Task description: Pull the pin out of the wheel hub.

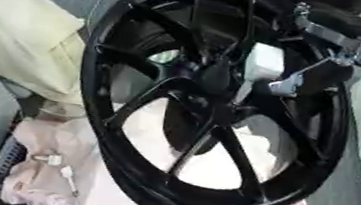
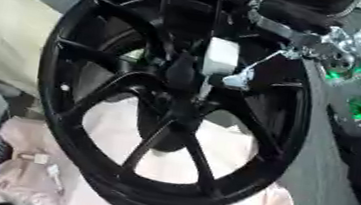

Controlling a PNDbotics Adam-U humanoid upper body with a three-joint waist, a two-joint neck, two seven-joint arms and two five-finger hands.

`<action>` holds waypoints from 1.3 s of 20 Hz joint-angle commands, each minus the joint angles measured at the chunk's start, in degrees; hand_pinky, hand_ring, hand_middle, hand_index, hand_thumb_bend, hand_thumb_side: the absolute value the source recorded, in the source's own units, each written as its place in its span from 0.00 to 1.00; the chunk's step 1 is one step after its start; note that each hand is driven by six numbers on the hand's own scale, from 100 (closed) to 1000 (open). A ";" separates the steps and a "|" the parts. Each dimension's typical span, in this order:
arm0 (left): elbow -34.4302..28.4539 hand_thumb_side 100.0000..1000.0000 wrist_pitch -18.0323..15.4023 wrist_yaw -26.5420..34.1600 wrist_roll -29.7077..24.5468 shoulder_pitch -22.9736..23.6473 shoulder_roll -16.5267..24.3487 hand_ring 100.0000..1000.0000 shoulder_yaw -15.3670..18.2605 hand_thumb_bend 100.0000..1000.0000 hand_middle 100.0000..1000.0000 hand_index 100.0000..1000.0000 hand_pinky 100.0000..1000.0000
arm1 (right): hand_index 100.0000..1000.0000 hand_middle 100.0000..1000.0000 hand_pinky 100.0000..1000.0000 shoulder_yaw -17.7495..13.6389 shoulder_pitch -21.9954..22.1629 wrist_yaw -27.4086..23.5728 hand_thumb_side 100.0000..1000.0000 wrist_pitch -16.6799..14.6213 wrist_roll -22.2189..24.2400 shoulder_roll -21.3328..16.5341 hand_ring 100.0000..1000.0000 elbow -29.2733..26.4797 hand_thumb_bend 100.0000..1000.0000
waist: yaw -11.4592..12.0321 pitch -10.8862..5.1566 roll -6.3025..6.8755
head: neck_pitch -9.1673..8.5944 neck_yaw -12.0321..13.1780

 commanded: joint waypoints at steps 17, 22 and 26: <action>-0.73 0.76 -0.06 -0.27 -0.28 -0.39 2.01 0.45 0.47 0.00 0.48 0.61 0.41 | 0.53 0.32 0.64 -0.54 -0.86 -3.53 0.20 2.82 -1.02 -0.93 0.55 -1.83 0.40 | 0.30 -0.74 0.12 | -0.10 0.08; -0.71 0.76 -0.04 -0.28 -0.27 -0.38 1.98 0.44 0.48 0.00 0.48 0.61 0.41 | 0.52 0.31 0.63 -0.45 -0.82 -3.73 0.12 2.97 -0.59 -0.94 0.54 -1.90 0.37 | 0.46 -0.73 0.08 | -0.10 0.11; -0.71 0.76 -0.04 -0.26 -0.32 -0.36 1.94 0.44 0.47 0.00 0.48 0.61 0.41 | 0.51 0.29 0.63 -0.49 -0.77 -4.03 0.04 2.97 -0.21 -0.87 0.53 -1.81 0.35 | 0.64 -0.72 0.07 | -0.10 0.12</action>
